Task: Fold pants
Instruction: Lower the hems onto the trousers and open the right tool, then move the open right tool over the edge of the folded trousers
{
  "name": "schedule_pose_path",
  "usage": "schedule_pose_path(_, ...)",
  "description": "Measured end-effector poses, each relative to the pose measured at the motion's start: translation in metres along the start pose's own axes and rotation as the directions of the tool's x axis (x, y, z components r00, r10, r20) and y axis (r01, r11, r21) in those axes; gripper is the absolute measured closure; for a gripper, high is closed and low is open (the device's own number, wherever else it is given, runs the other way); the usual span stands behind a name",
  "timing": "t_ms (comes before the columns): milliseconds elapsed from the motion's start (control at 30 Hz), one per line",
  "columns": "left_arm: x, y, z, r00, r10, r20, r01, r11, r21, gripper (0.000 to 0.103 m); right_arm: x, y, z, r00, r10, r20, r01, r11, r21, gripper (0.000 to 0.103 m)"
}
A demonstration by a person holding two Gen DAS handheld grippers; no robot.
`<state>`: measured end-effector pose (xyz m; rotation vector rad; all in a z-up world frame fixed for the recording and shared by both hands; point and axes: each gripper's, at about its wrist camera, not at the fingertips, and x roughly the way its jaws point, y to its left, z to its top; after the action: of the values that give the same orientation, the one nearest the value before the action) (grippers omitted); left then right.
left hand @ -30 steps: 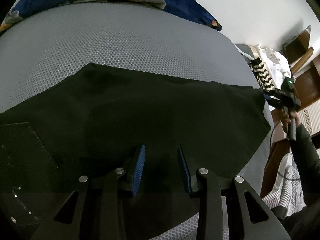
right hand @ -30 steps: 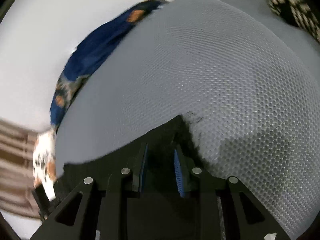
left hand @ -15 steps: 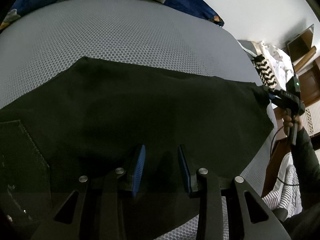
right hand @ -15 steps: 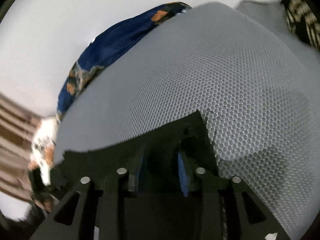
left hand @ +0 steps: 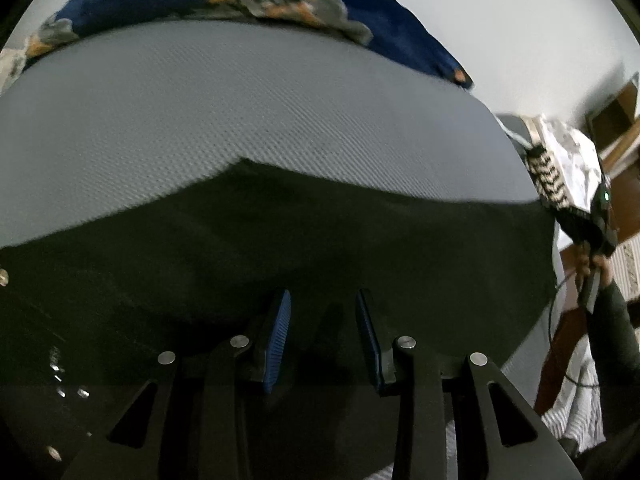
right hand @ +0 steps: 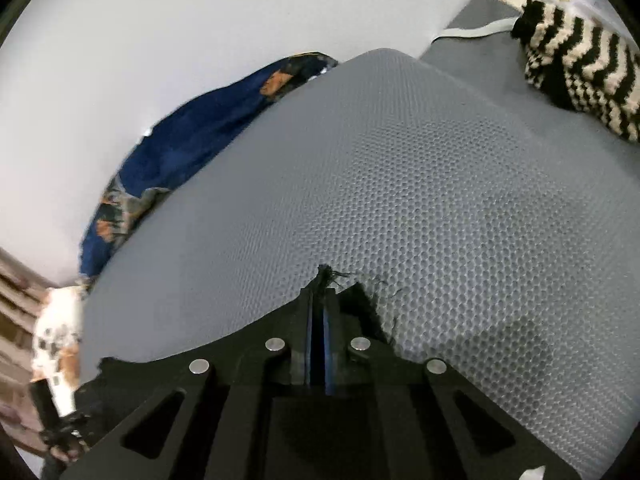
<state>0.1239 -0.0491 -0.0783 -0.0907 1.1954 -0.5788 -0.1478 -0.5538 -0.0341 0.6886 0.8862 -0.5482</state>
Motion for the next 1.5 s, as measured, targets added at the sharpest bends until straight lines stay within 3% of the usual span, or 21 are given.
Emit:
schedule_pose_path(133, 0.004, 0.018, 0.002, 0.999, 0.038, 0.010, -0.038, 0.999, -0.021, 0.068, 0.023, -0.008, -0.003, 0.996, -0.085, -0.038, 0.086, 0.996, 0.025, 0.101)
schedule_pose_path(300, 0.014, 0.035, -0.002, 0.999, 0.042, 0.009, -0.042, 0.998, -0.048, 0.068, 0.030, -0.009, -0.003, 0.991, -0.121, -0.056, 0.123, 0.991, 0.046, 0.099)
schedule_pose_path(400, 0.013, 0.031, -0.003, 0.998, 0.059, 0.015, -0.059, 0.998, -0.018, 0.068, 0.028, -0.002, -0.002, 0.987, -0.143, -0.072, 0.147, 0.988, 0.039, 0.088)
schedule_pose_path(433, 0.013, 0.029, -0.003, 0.998, 0.065, 0.014, -0.065, 0.998, -0.009, 0.068, 0.025, -0.001, -0.001, 0.983, -0.161, -0.083, 0.165, 0.985, 0.042, 0.079)
schedule_pose_path(600, -0.008, 0.033, -0.004, 0.998, 0.049, 0.049, -0.047, 0.998, -0.027, 0.064, -0.011, 0.020, 0.000, 0.984, -0.180, -0.002, 0.180, 0.983, 0.032, 0.078)
schedule_pose_path(700, -0.027, 0.042, -0.007, 0.994, 0.062, 0.087, -0.060, 0.998, -0.032, 0.056, -0.023, 0.058, -0.005, 0.991, -0.136, 0.016, 0.137, 0.989, -0.052, 0.078)
schedule_pose_path(800, -0.045, 0.059, -0.012, 0.989, 0.093, 0.119, -0.087, 0.995, -0.052, 0.055, -0.016, 0.102, -0.020, 0.997, -0.078, -0.012, 0.075, 0.986, -0.150, 0.078)
schedule_pose_path(967, -0.073, 0.099, -0.025, 0.978, 0.155, 0.138, -0.139, 0.983, -0.121, 0.054, 0.026, 0.202, -0.065, 0.988, 0.064, -0.139, -0.108, 0.935, -0.338, 0.078)
schedule_pose_path(1100, -0.086, 0.128, -0.041, 0.971, 0.206, 0.124, -0.184, 0.969, -0.166, 0.054, 0.064, 0.282, -0.102, 0.947, 0.141, -0.290, -0.262, 0.861, -0.436, 0.078)
schedule_pose_path(1233, -0.087, 0.153, -0.059, 0.976, 0.199, 0.089, -0.178, 0.963, -0.202, 0.054, 0.100, 0.354, -0.140, 0.876, 0.189, -0.445, -0.407, 0.784, -0.469, 0.077)
schedule_pose_path(1300, -0.087, 0.155, -0.059, 0.977, 0.197, 0.086, -0.177, 0.964, -0.197, 0.055, 0.113, 0.379, -0.152, 0.859, 0.177, -0.480, -0.432, 0.754, -0.495, 0.075)
schedule_pose_path(1500, -0.085, 0.158, -0.061, 0.977, 0.208, 0.041, -0.198, 0.965, -0.171, 0.055, 0.151, 0.432, -0.179, 0.782, 0.135, -0.609, -0.515, 0.691, -0.507, 0.069)
